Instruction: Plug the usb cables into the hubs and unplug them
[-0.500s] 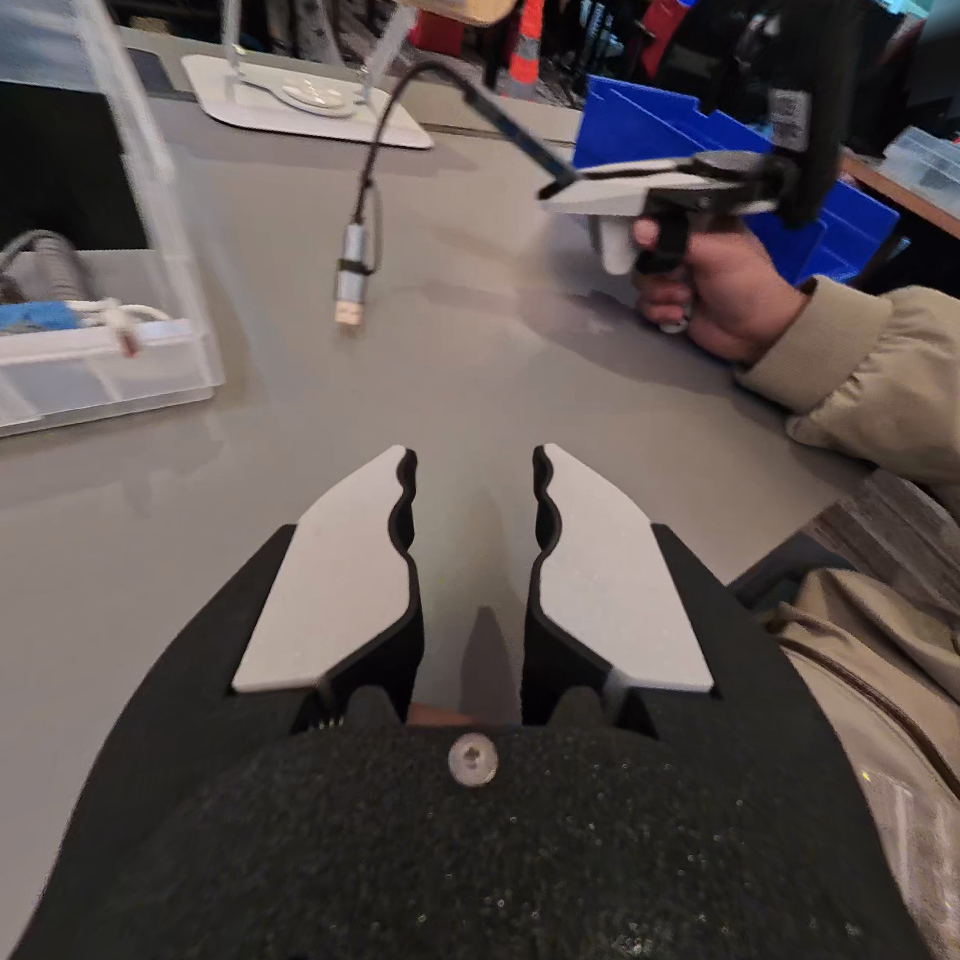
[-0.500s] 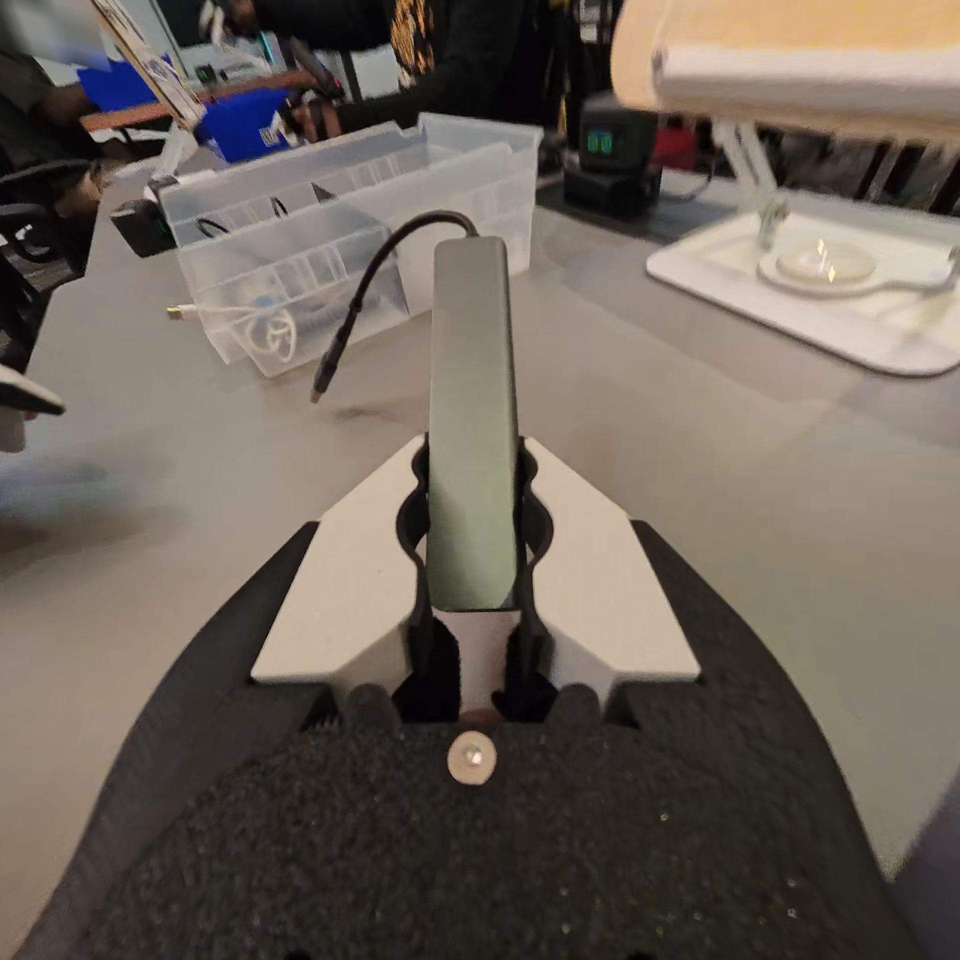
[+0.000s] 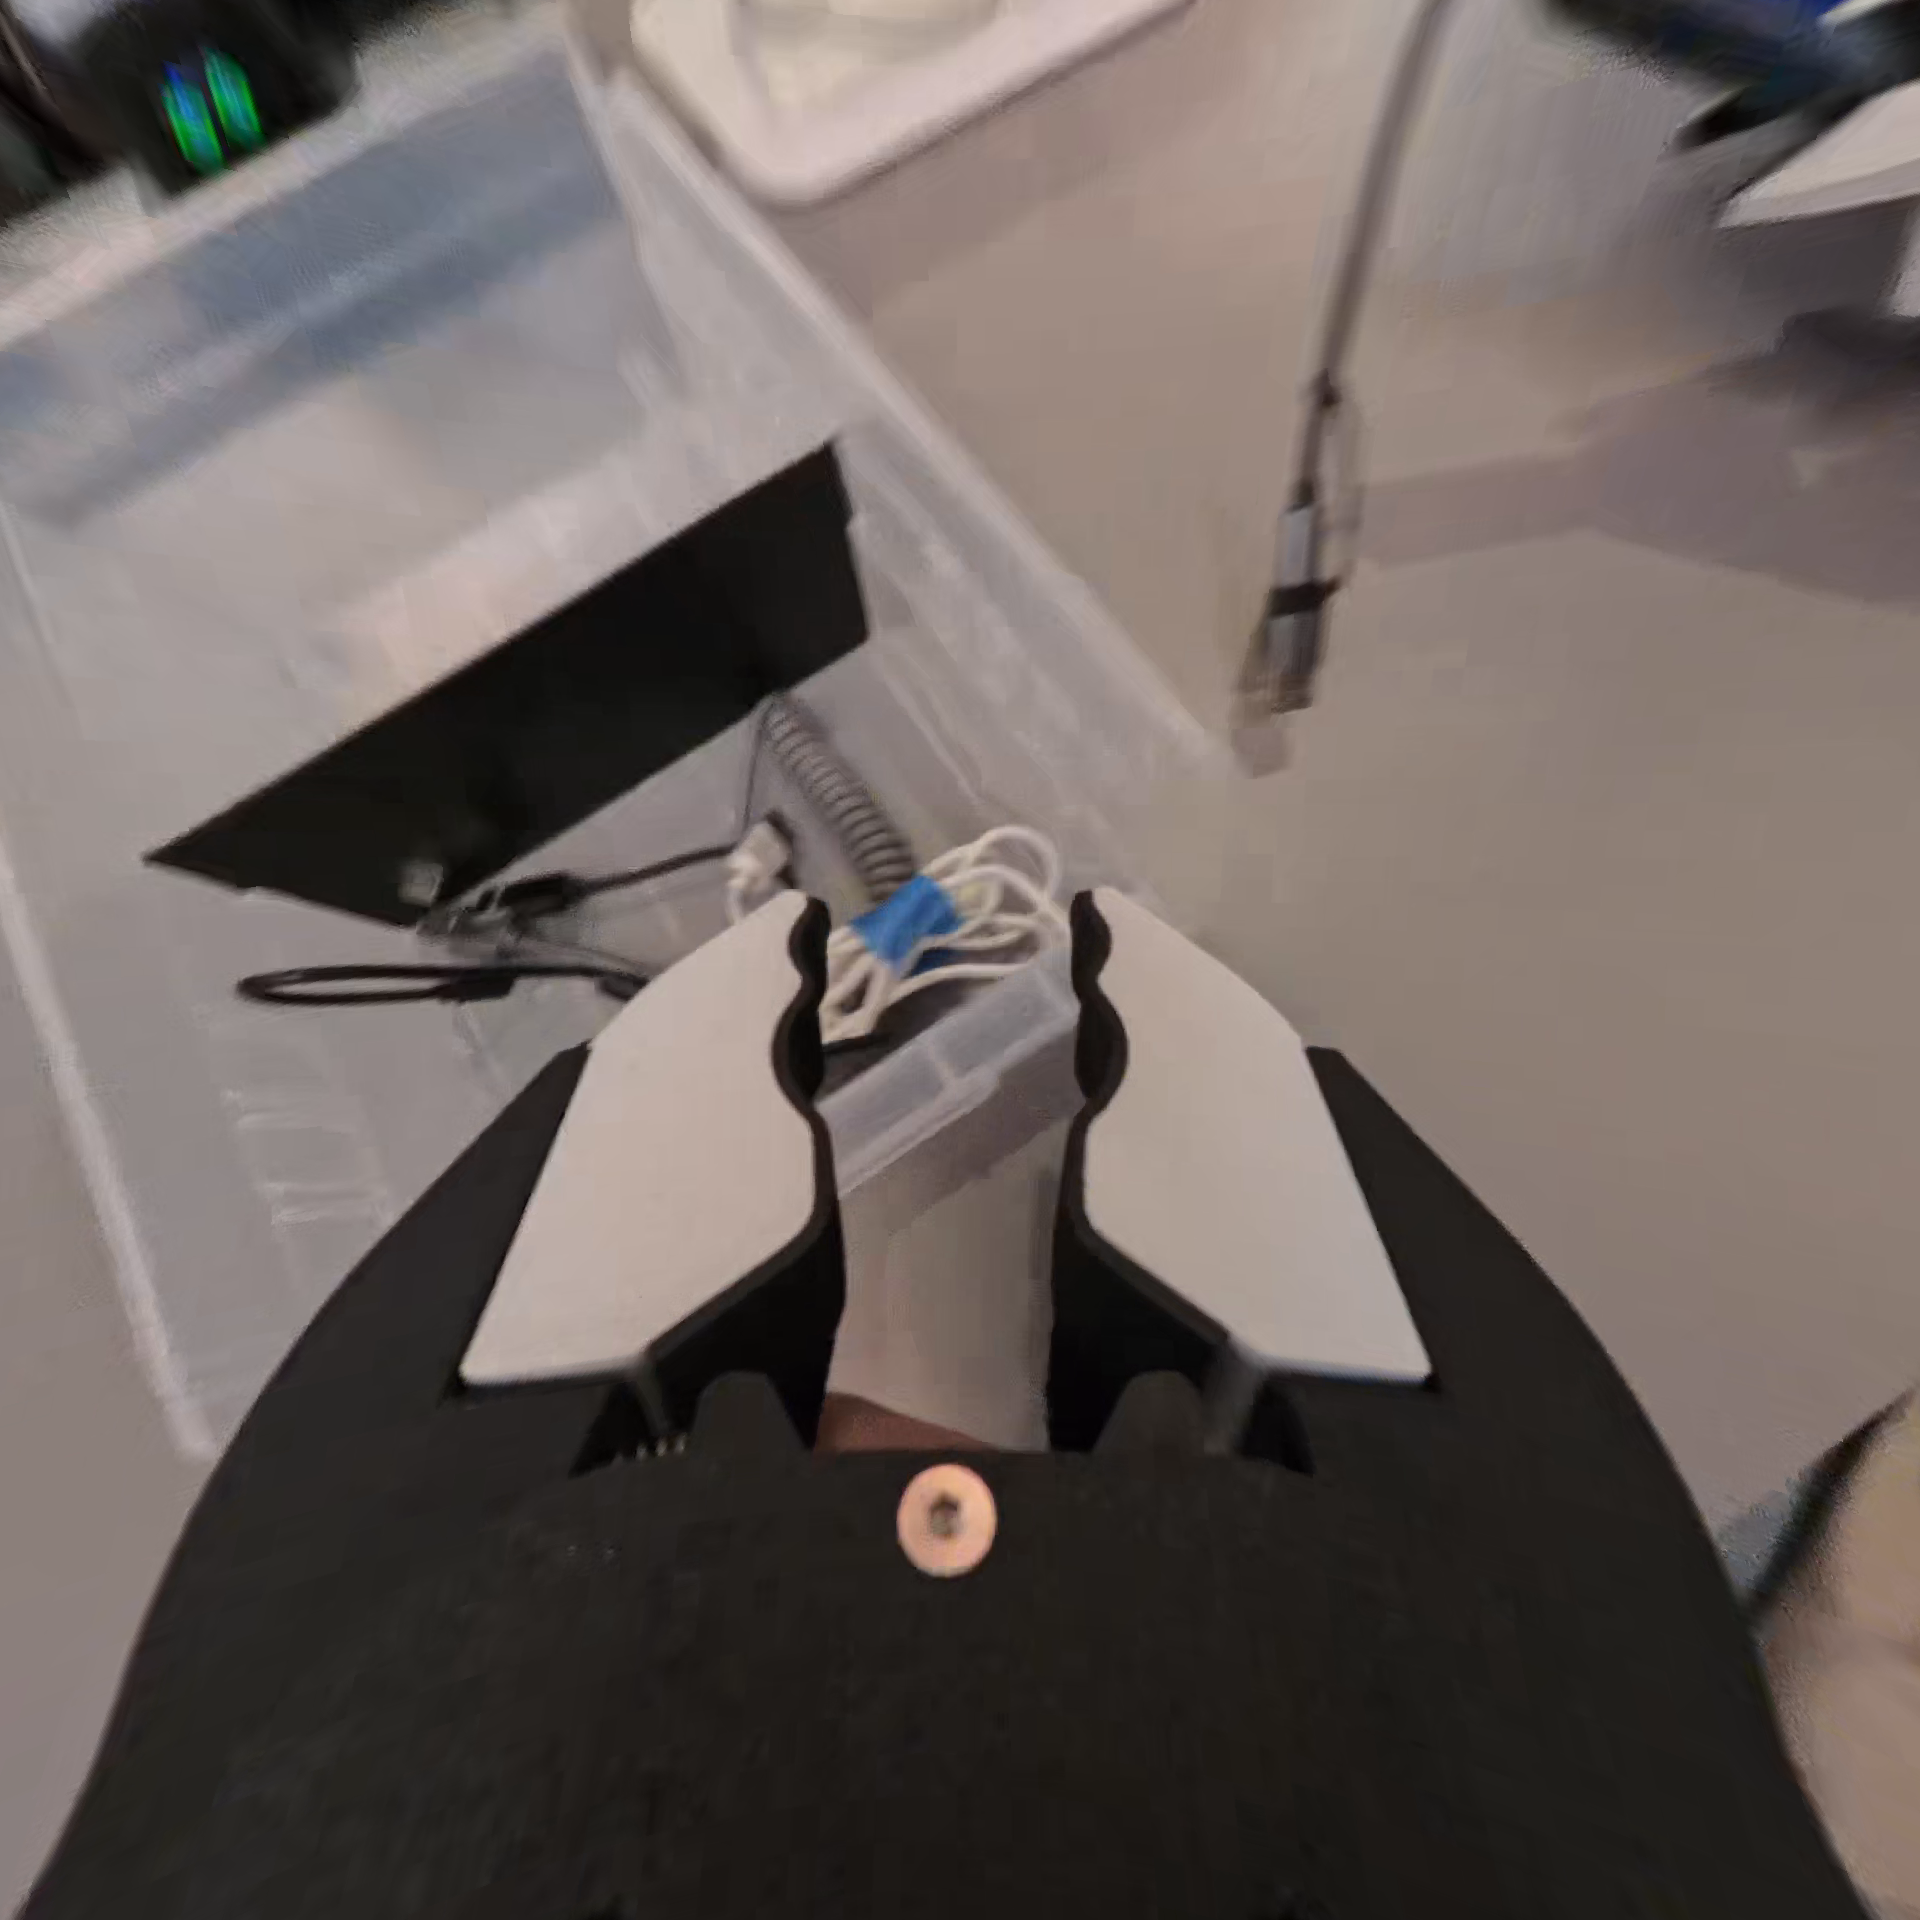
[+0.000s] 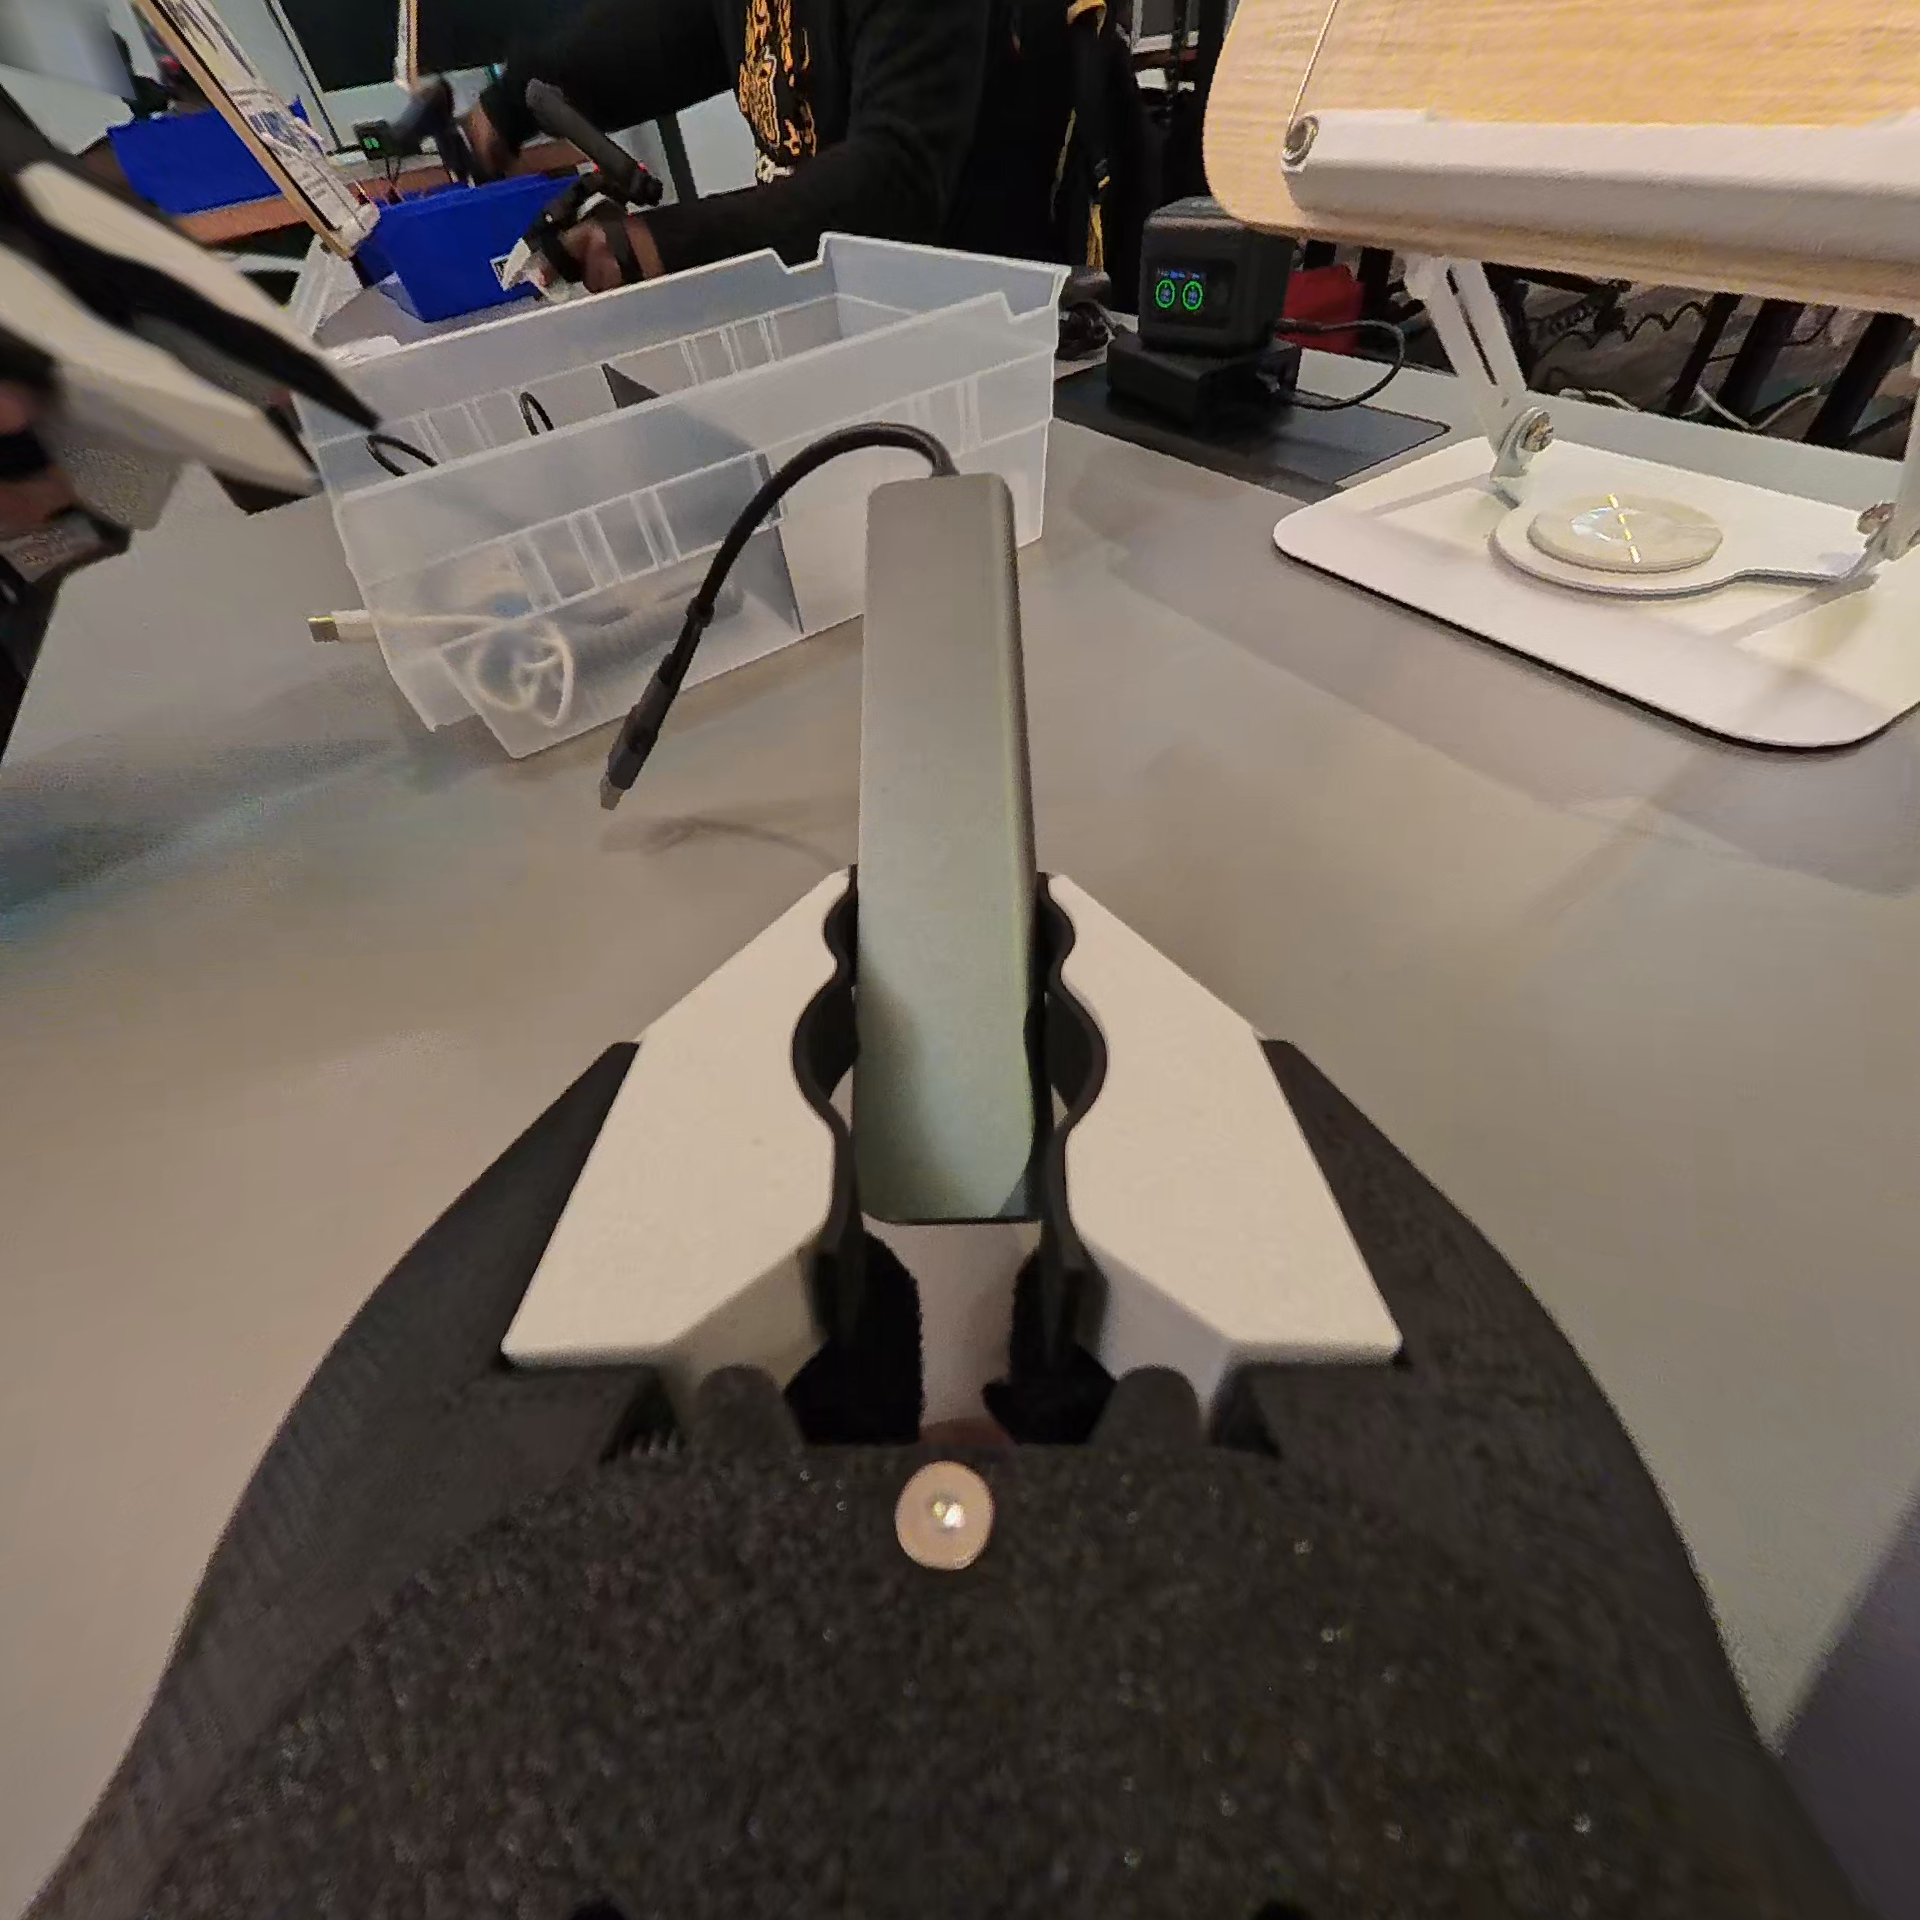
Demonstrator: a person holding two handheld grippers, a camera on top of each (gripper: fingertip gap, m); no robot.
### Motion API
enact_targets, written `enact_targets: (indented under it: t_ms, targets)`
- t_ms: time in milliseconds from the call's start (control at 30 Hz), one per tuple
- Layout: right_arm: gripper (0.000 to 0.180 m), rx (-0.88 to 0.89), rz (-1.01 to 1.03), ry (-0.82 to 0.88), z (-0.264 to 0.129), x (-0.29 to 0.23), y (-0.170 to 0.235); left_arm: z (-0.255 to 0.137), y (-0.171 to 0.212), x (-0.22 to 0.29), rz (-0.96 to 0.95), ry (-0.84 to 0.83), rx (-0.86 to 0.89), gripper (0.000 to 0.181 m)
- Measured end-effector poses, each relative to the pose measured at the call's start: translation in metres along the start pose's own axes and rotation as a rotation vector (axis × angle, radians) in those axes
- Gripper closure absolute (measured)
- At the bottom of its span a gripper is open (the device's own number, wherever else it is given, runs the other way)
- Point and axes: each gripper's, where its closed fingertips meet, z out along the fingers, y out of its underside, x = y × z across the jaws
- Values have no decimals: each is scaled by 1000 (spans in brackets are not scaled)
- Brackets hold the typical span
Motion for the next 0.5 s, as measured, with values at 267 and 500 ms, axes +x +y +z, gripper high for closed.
enact_targets:
  t_ms: [267, 500]
  targets:
    - [149, -12, 10, -13, 1, -1, 1, 55, 47, -60, 50, -100, -559, 140]
    - [149, -4, 14, -23, 0, -2, 0, 61, 48, -38, 30, -10, -560, 171]
